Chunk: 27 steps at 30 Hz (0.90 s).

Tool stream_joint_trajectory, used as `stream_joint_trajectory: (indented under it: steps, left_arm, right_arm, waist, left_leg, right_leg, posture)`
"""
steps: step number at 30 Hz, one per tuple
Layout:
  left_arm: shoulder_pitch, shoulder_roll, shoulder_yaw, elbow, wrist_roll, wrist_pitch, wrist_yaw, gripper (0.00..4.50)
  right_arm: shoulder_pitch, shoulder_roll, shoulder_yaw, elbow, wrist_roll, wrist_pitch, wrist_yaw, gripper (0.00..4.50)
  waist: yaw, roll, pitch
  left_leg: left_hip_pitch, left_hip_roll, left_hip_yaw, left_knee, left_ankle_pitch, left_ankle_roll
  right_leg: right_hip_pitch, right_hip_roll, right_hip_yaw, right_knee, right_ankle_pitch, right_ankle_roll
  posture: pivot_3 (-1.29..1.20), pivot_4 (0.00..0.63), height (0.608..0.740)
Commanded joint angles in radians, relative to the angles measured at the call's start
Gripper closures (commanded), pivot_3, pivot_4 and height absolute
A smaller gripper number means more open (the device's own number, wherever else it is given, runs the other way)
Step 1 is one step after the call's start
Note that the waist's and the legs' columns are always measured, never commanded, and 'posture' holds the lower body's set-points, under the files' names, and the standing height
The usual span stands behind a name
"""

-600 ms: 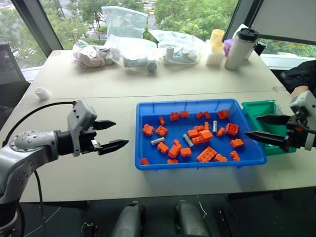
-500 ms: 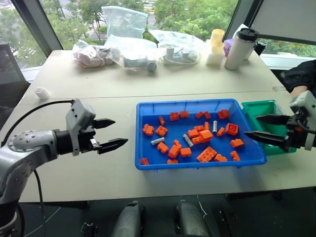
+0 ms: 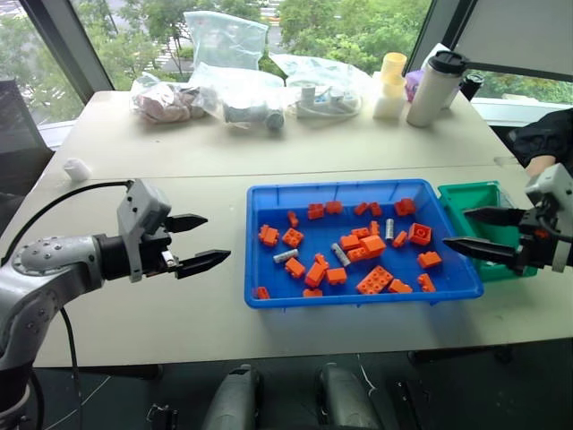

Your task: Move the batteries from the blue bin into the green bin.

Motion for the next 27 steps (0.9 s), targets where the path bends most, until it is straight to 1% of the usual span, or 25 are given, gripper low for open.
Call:
stream_joint_trajectory:
  steps: [1,7,10,13,14,17,20,22,24,27]
  left_arm:
    - [-0.008,0.007,-0.004,-0.012,0.02,-0.035,-0.002,0.0]
    - [-0.026,0.024,-0.033,-0.002,0.042,-0.058,-0.029,0.0]
    - [-0.043,0.064,-0.056,0.015,0.066,-0.069,-0.073,0.0]
    - [-0.065,0.116,-0.064,0.038,0.063,-0.062,-0.126,0.0]
    - [-0.064,0.157,-0.065,0.045,0.072,-0.069,-0.167,0.0]
    - [-0.083,0.271,-0.068,0.068,0.107,-0.114,-0.284,0.0]
    - [-0.109,0.31,-0.067,0.065,0.106,-0.125,-0.32,0.0]
    - [-0.115,0.324,-0.06,0.05,0.102,-0.121,-0.331,0.0]
    - [-0.115,0.326,-0.049,0.035,0.093,-0.11,-0.33,0.0]
    - [-0.098,0.327,-0.026,0.007,0.081,-0.086,-0.321,0.0]
  right_arm:
    - [-0.015,0.005,-0.012,0.002,-0.005,-0.019,0.003,0.13]
    - [-0.05,-0.022,0.025,0.047,-0.046,-0.052,0.015,0.13]
    - [-0.124,-0.018,0.1,0.056,-0.051,-0.069,0.04,0.13]
    - [-0.22,0.0,0.168,0.045,-0.031,-0.055,0.057,0.13]
    - [-0.286,0.024,0.216,0.036,-0.018,-0.039,0.062,0.13]
    - [-0.507,0.139,0.442,0.017,-0.047,-0.025,0.111,0.13]
    - [-0.628,0.243,0.589,0.038,-0.105,-0.04,0.141,0.13]
    - [-0.688,0.32,0.668,0.062,-0.15,-0.063,0.141,0.13]
    - [-0.716,0.384,0.717,0.087,-0.19,-0.091,0.127,0.13]
    - [-0.726,0.44,0.779,0.116,-0.247,-0.129,0.135,0.13]
  waist:
    - [0.0,0.0,0.0]
    - [0.0,0.0,0.0]
    - [-0.003,0.0,0.0]
    - [-0.006,0.004,0.002]
    - [-0.006,0.004,0.002]
    - [-0.02,0.003,0.004]
    - [-0.023,0.003,0.005]
    - [-0.015,0.004,0.005]
    - [-0.008,0.003,0.006]
    - [0.0,0.003,0.006]
  left_leg:
    - [0.0,0.0,0.0,0.0,0.0,0.0]
    - [0.0,0.0,0.0,0.0,0.0,0.0]
    - [0.0,0.0,0.0,0.0,0.0,0.0]
    - [0.0,0.0,0.0,0.0,0.0,0.0]
    - [0.0,0.0,0.0,0.0,0.0,0.0]
    - [0.0,0.001,0.001,-0.001,0.0,0.0]
    - [0.001,0.001,0.001,-0.003,0.0,0.0]
    - [-0.001,0.0,0.0,-0.004,0.0,0.0]
    - [-0.006,0.0,0.001,-0.004,0.0,0.0]
    - [-0.019,0.0,0.0,0.002,0.0,-0.001]
  right_leg:
    - [0.0,0.0,0.0,0.0,0.0,0.0]
    - [0.0,0.0,0.0,0.0,0.0,-0.001]
    - [0.0,0.0,0.0,0.0,-0.001,-0.002]
    - [-0.001,0.0,0.0,0.0,-0.001,-0.002]
    - [-0.001,0.0,0.0,0.0,-0.001,-0.002]
    - [-0.002,0.001,0.0,0.0,-0.001,-0.002]
    - [-0.002,0.001,0.0,0.0,-0.001,-0.001]
    - [-0.003,0.001,0.0,-0.001,0.0,0.001]
    - [-0.008,0.0,0.0,-0.001,0.001,0.001]
    - [-0.021,0.0,-0.001,0.003,0.001,0.001]
  posture:
    - [0.0,0.15,0.74]
    - [0.0,0.15,0.74]
    - [0.0,0.15,0.74]
    - [0.0,0.15,0.74]
    - [0.0,0.15,0.74]
    - [0.0,0.15,0.74]
    - [0.0,0.15,0.74]
    - [0.0,0.15,0.74]
    - [0.0,0.15,0.74]
    - [0.0,0.15,0.74]
